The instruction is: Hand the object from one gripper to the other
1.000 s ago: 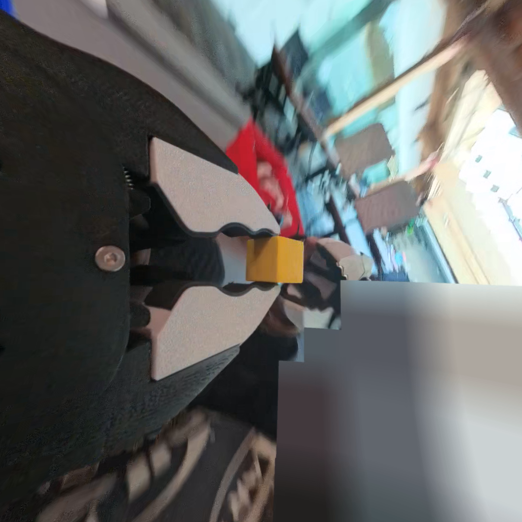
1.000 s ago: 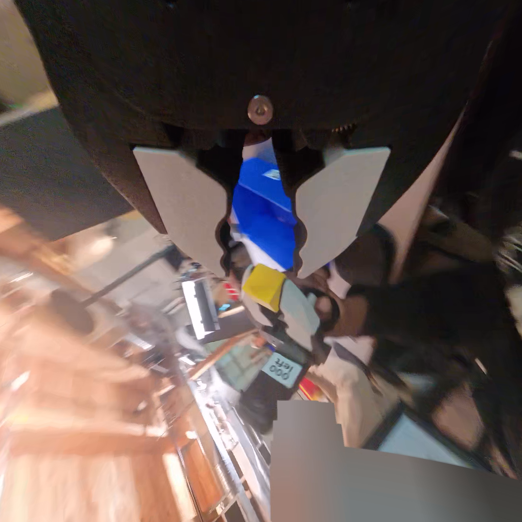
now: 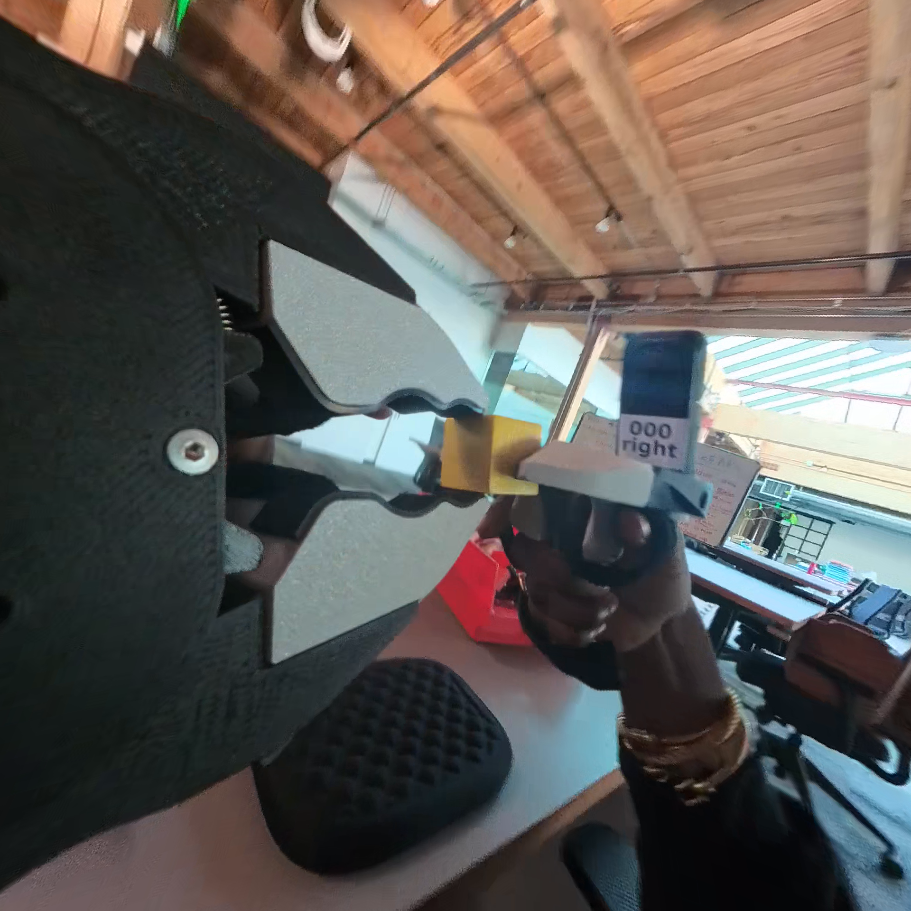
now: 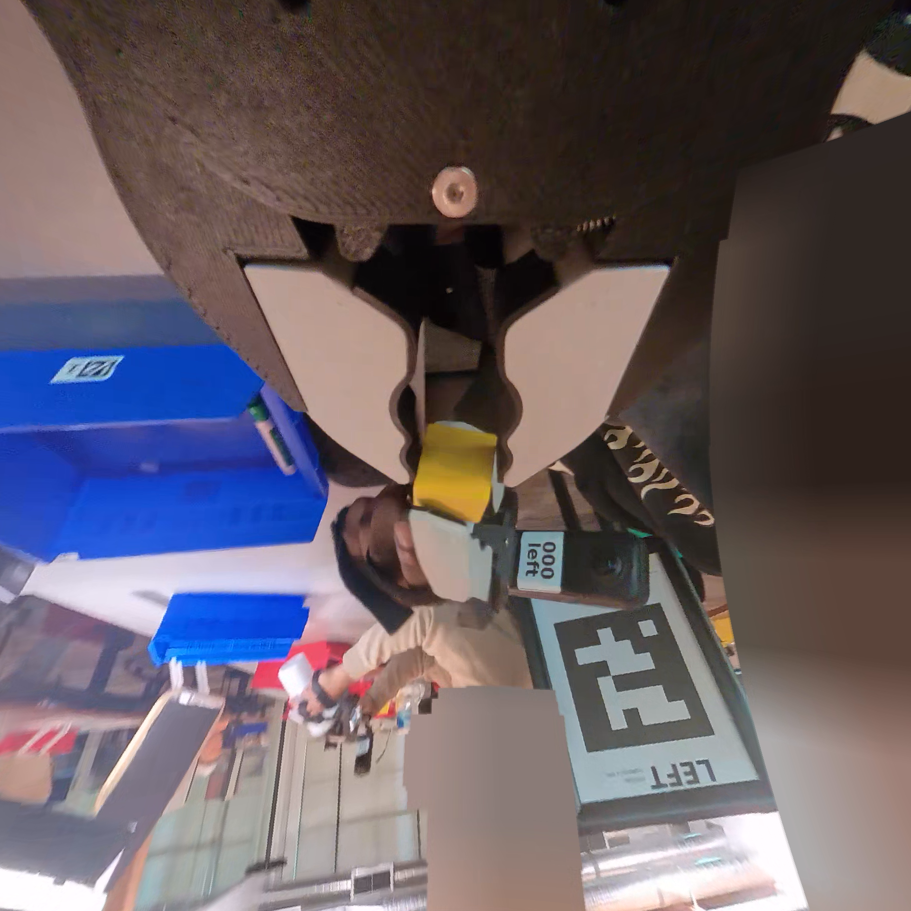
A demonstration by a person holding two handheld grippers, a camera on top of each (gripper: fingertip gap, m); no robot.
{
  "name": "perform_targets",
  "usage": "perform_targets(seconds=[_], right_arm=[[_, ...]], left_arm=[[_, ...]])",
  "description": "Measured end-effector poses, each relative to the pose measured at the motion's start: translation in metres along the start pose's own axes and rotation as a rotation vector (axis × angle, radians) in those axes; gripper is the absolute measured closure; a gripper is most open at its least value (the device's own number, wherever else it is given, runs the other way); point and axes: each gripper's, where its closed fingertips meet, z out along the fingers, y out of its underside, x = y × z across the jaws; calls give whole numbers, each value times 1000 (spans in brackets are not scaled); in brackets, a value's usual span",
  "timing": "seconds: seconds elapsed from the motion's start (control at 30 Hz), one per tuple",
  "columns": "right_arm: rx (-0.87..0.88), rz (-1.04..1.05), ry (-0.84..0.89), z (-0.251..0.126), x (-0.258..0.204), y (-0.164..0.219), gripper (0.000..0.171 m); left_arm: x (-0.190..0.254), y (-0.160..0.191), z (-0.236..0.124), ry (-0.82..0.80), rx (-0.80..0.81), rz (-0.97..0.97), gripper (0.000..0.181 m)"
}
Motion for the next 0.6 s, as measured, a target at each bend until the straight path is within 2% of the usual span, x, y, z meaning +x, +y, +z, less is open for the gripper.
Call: perform_targets(seconds=[0.07, 0.17, 0.27, 0.33, 0.43, 0.47, 0.57, 0.6], right_arm=[[64, -153, 60, -5, 3, -11, 128], [110, -591, 199, -14, -3, -20, 116], [30, -1118, 401, -15, -7, -14, 124], [-62, -1354, 485, -8, -9, -6, 127], [-133, -1469, 539, 5, -8, -1, 128], [-145, -1489, 550, 8, -6, 1, 134], [-199, -1453, 551, 8, 0, 4, 141], [-191, -1393, 544, 6, 1, 2, 141]], left_arm=[[-11, 3, -2, -5, 3, -197, 154], [-11, 2, -6, 123, 53, -576, 154], [1, -8, -13, 352, 116, -918, 154], [8, -12, -16, 467, 143, -1062, 154], [20, -15, -18, 591, 133, -1153, 154], [23, -15, -18, 608, 127, -1152, 154], [19, -12, -17, 557, 128, -1125, 153], [11, -9, -15, 486, 149, -1113, 149]])
